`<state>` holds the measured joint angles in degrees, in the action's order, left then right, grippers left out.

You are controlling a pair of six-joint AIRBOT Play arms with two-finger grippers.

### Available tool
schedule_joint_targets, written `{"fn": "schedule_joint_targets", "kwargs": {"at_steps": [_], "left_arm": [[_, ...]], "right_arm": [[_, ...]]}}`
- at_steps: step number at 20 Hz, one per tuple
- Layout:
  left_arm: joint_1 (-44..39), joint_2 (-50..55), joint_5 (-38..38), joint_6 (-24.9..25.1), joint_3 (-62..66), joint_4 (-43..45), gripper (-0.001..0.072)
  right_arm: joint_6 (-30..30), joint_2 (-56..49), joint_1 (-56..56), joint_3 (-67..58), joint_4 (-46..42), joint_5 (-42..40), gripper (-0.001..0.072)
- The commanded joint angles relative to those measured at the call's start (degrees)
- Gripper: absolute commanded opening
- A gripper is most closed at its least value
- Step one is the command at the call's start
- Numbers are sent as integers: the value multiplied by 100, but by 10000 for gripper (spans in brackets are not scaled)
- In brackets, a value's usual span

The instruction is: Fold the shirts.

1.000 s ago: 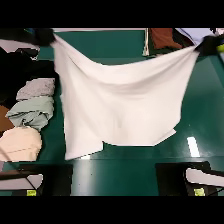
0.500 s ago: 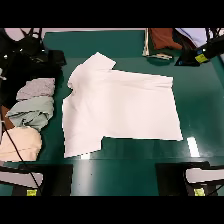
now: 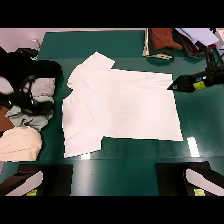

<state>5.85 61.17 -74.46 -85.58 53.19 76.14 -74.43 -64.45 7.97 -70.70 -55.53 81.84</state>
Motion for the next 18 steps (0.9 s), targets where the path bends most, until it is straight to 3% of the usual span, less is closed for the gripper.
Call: {"fn": "schedule_joint_targets", "kwargs": {"at_steps": [1,5,10,13,14,15,16,18], "left_arm": [[144,-337,601,15,-1469,-496,602],[107,-337,1593,81,-2074,-1596,601],[-647,-308,2168,31,-2157,-1648,600],[-763,-181,2103,4,-2151,-1648,599],[-745,-184,2076,-4,-2111,-1655,411],[-745,-186,2035,9,-2024,-1644,145],[-745,-216,1967,11,-1895,-1639,32],[-745,-243,1733,22,-1543,-1635,23]], "right_arm": [[59,417,-201,562,192,-186,313],[57,455,-393,555,197,-256,314],[57,455,-273,555,199,-199,313],[57,455,-39,555,197,-20,314],[57,455,85,555,192,61,314],[61,455,234,557,162,166,314],[61,455,417,564,66,271,313],[55,564,859,824,-299,387,314]]}}
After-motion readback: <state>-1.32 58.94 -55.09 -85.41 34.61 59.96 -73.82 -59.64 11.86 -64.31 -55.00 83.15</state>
